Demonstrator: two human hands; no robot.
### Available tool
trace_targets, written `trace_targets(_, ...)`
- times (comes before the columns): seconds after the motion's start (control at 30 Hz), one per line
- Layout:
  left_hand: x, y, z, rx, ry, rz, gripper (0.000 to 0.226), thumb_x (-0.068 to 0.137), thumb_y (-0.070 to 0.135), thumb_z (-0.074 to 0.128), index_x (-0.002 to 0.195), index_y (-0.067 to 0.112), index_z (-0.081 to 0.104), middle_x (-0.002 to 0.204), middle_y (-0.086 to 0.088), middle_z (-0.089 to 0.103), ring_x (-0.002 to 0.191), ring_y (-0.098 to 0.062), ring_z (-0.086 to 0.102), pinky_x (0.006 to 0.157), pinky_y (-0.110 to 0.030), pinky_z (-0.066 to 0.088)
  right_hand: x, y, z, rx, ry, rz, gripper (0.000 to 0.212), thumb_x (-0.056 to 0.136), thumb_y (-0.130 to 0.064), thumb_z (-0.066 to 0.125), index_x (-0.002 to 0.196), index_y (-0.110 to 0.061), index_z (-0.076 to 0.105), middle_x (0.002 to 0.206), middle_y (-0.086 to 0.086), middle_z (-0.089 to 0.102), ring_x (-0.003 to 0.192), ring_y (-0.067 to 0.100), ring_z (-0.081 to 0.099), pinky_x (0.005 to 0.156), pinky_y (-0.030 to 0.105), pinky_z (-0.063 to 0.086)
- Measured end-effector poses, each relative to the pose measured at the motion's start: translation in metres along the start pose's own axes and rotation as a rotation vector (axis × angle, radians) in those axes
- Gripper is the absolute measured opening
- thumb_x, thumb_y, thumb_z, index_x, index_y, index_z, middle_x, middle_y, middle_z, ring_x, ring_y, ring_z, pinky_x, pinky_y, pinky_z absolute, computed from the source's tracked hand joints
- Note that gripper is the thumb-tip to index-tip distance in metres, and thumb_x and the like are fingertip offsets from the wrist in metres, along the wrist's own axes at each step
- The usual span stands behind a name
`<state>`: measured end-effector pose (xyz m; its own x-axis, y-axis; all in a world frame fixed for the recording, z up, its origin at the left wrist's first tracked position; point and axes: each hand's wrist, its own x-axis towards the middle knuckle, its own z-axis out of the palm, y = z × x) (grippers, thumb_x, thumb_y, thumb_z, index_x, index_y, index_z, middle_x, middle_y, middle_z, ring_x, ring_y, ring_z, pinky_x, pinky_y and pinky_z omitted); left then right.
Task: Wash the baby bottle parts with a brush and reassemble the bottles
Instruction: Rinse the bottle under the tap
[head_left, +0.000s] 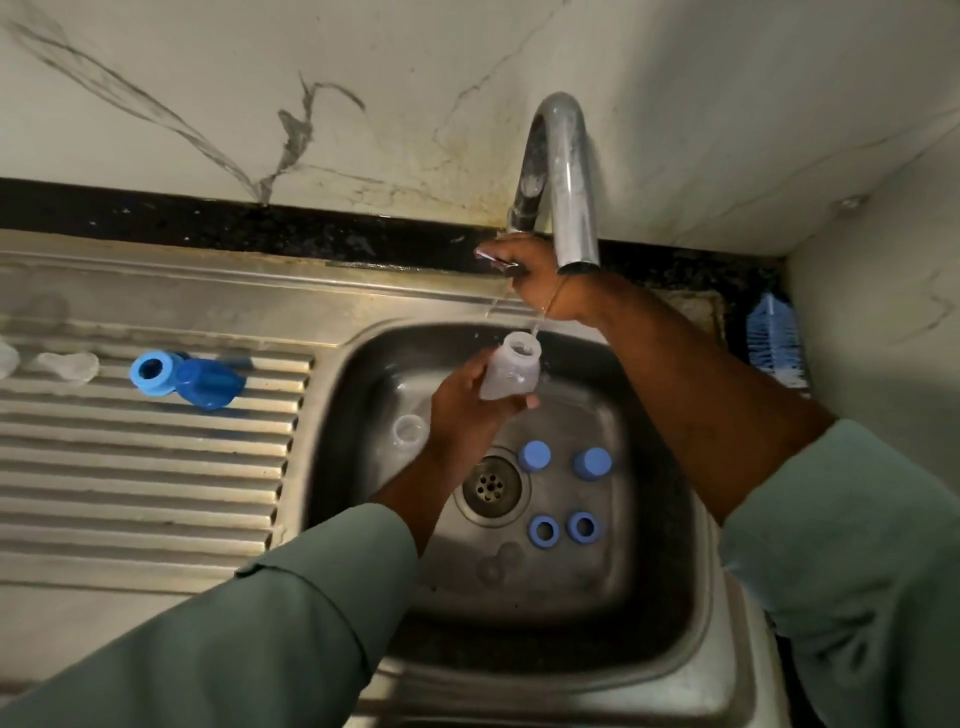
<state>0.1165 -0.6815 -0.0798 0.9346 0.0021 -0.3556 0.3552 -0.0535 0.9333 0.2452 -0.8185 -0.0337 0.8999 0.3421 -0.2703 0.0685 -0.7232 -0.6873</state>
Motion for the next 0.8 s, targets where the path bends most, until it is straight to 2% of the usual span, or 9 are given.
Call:
trace_targets(0.07, -0.001, -0.008, -0.006, -0.119, -0.067, -0.070, 0.045, 0.075, 0.004, 0.081, 0.114, 0.020, 0.065, 0.099, 0.006, 0.072, 0.092, -0.006, 0.069, 0.071, -0.017, 0.055, -0.014, -0.011, -0.008, 0.337, 0.081, 0.053, 0.022, 0.085, -0.016, 0.059, 0.099, -0.033, 0.058, 0.103, -0.005, 0.058, 0.091, 0.010, 0.056, 0.077, 0.030, 0.051)
trace_targets(0.1, -0.001, -0.013, -0.007, -0.130, -0.104, -0.098, 0.043, 0.076, 0.004, 0.080, 0.113, 0.021, 0.066, 0.100, 0.004, 0.073, 0.095, -0.013, 0.070, 0.074, -0.022, 0.057, -0.022, -0.015, -0.010, 0.501, 0.098, 0.091, 0.023, 0.089, -0.006, 0.056, 0.094, -0.029, 0.056, 0.096, -0.003, 0.057, 0.082, 0.011, 0.053, 0.070, 0.028, 0.047)
trace_targets(0.2, -0.004, -0.009, -0.006, -0.174, -0.077, -0.177, 0.038, 0.080, 0.015, 0.080, 0.109, 0.034, 0.065, 0.098, 0.009, 0.072, 0.097, -0.016, 0.069, 0.077, -0.032, 0.060, -0.042, -0.018, -0.003, 0.877, 0.164, 0.157, 0.027, 0.092, 0.000, 0.053, 0.096, -0.026, 0.060, 0.086, -0.006, 0.064, 0.076, 0.011, 0.056, 0.070, 0.031, 0.046)
trace_targets(0.27, -0.003, 0.000, -0.005, -0.155, -0.049, -0.162, 0.045, 0.081, 0.021, 0.079, 0.119, 0.036, 0.059, 0.108, 0.011, 0.066, 0.098, -0.015, 0.067, 0.076, -0.037, 0.061, -0.053, -0.016, 0.006, 1.000, 0.293, 0.200, 0.022, 0.092, -0.004, 0.054, 0.096, -0.024, 0.062, 0.084, -0.007, 0.067, 0.075, 0.010, 0.060, 0.070, 0.029, 0.050)
trace_targets(0.37, 0.000, 0.006, -0.014, 0.192, -0.092, -0.014, 0.060, 0.075, 0.017, 0.083, 0.121, 0.031, 0.047, 0.116, 0.008, 0.059, 0.105, -0.015, 0.063, 0.078, -0.033, 0.058, -0.075, 0.002, 0.023, 0.795, 0.510, 0.342, 0.016, 0.093, -0.011, 0.055, 0.090, -0.024, 0.065, 0.090, -0.003, 0.065, 0.071, 0.008, 0.057, 0.064, 0.023, 0.048)
trace_targets(0.47, -0.004, 0.014, -0.026, 0.725, -0.010, 0.001, 0.059, 0.072, 0.027, 0.085, 0.119, 0.023, 0.051, 0.119, -0.002, 0.056, 0.111, -0.024, 0.057, 0.092, -0.040, 0.051, -0.105, 0.014, 0.043, 0.527, 0.470, 0.363, 0.010, 0.091, -0.008, 0.059, 0.091, -0.011, 0.068, 0.081, 0.001, 0.063, 0.066, 0.004, 0.052, 0.065, 0.018, 0.044)
trace_targets(0.53, -0.007, 0.024, -0.030, 0.831, 0.036, 0.071, 0.058, 0.077, 0.034, 0.080, 0.126, 0.022, 0.051, 0.129, -0.008, 0.049, 0.118, -0.029, 0.051, 0.099, -0.043, 0.046, -0.124, 0.012, 0.052, 0.406, 0.395, 0.355, 0.010, 0.090, -0.008, 0.060, 0.091, -0.005, 0.070, 0.074, -0.003, 0.062, 0.068, 0.004, 0.054, 0.069, 0.017, 0.046)
trace_targets(0.67, -0.020, 0.040, -0.034, 1.046, -0.019, 0.227, 0.062, 0.084, 0.034, 0.071, 0.135, 0.020, 0.039, 0.138, -0.012, 0.041, 0.125, -0.035, 0.041, 0.103, -0.044, 0.037, -0.146, -0.001, 0.065, 0.268, 0.327, 0.353, 0.010, 0.088, -0.012, 0.062, 0.083, -0.006, 0.069, 0.087, 0.013, 0.070, 0.084, 0.026, 0.065, 0.081, 0.039, 0.053)
trace_targets(0.8, -0.044, 0.074, -0.047, 1.077, -0.039, 0.411, 0.065, 0.079, 0.030, 0.076, 0.135, 0.020, 0.044, 0.135, -0.011, 0.046, 0.123, -0.032, 0.044, 0.100, -0.038, 0.038, -0.163, -0.029, 0.057, 0.093, 0.271, 0.320, 0.015, 0.086, -0.013, 0.060, 0.072, -0.018, 0.064, 0.084, 0.009, 0.068, 0.085, 0.026, 0.065, 0.080, 0.037, 0.053)
